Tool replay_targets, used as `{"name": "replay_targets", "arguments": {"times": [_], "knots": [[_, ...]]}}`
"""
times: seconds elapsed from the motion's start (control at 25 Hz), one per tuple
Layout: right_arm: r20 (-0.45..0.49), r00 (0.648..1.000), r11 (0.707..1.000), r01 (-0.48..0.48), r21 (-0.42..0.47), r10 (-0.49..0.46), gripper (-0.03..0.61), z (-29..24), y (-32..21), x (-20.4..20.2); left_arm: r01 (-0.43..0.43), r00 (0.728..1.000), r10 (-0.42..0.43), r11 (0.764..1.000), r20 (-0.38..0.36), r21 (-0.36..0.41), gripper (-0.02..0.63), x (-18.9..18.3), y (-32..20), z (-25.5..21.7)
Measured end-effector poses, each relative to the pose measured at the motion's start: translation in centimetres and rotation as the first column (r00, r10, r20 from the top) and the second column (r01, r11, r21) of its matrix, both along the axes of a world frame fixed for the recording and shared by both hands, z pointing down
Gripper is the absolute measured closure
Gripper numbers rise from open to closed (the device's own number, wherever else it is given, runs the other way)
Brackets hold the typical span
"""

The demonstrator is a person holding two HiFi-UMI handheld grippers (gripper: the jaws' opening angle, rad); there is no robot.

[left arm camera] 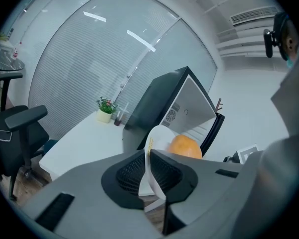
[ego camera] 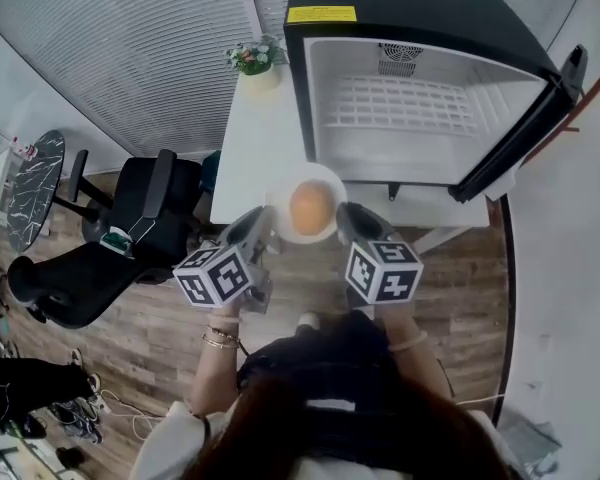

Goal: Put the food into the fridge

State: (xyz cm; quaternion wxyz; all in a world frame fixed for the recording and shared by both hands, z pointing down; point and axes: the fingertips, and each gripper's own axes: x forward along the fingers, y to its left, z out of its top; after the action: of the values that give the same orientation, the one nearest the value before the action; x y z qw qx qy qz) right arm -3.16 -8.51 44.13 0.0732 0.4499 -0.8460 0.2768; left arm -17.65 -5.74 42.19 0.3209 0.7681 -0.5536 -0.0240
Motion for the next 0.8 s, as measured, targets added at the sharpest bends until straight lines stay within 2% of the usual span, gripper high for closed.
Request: {"name": "replay_targets", "arguments": {"times": [0.8], "knots": [[0.012,1.0,0.999,0.007,0.035,-0.008,0.535,-1.9,-3.5,10.7,0.021,0.999,-0.02,0.999,-0.026,0.027,0.581,10.6,-3.2,-1.0]]}}
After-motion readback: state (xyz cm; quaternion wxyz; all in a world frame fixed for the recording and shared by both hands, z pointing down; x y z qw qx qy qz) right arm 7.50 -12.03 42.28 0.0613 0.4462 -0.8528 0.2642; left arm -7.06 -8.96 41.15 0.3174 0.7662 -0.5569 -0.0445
